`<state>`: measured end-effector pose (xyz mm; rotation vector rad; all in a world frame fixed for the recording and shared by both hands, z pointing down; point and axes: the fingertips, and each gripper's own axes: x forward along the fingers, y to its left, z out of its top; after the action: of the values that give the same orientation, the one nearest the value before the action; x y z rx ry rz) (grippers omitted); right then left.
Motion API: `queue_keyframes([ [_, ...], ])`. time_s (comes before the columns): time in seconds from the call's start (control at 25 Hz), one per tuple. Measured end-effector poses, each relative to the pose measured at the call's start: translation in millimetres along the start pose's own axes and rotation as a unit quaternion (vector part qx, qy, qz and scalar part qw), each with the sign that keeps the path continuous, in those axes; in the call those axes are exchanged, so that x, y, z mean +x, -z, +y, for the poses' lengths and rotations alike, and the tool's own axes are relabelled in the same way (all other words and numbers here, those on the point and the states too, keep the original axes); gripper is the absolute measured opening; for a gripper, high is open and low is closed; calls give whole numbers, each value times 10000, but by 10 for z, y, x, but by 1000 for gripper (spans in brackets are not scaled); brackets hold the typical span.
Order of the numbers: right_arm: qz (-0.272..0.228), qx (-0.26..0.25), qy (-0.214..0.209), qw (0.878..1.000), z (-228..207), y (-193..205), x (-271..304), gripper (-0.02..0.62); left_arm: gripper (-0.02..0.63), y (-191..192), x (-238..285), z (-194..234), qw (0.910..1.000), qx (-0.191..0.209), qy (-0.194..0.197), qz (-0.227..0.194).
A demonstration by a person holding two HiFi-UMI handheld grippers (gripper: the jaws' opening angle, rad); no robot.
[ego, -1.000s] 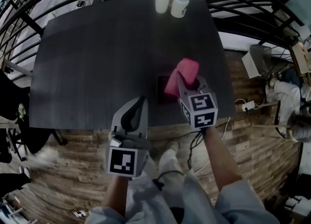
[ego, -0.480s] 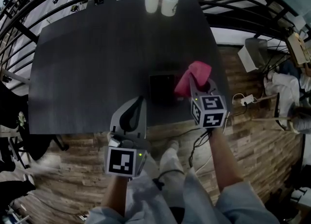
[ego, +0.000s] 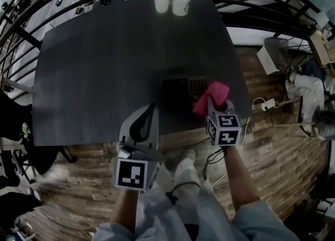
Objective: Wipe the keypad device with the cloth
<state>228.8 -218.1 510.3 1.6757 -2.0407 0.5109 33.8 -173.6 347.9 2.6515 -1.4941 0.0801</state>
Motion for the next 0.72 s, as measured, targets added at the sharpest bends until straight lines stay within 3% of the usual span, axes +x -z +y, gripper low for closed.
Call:
queue_keyframes([
  [0.28,200,153,-42,9997,161,272,-62,28,7,17,-42,3,10000,41,31,47],
  [0.72,170,193,-622,9977,721,254,-98,28,8,-42,-119,50,10000,42,-42,-16],
])
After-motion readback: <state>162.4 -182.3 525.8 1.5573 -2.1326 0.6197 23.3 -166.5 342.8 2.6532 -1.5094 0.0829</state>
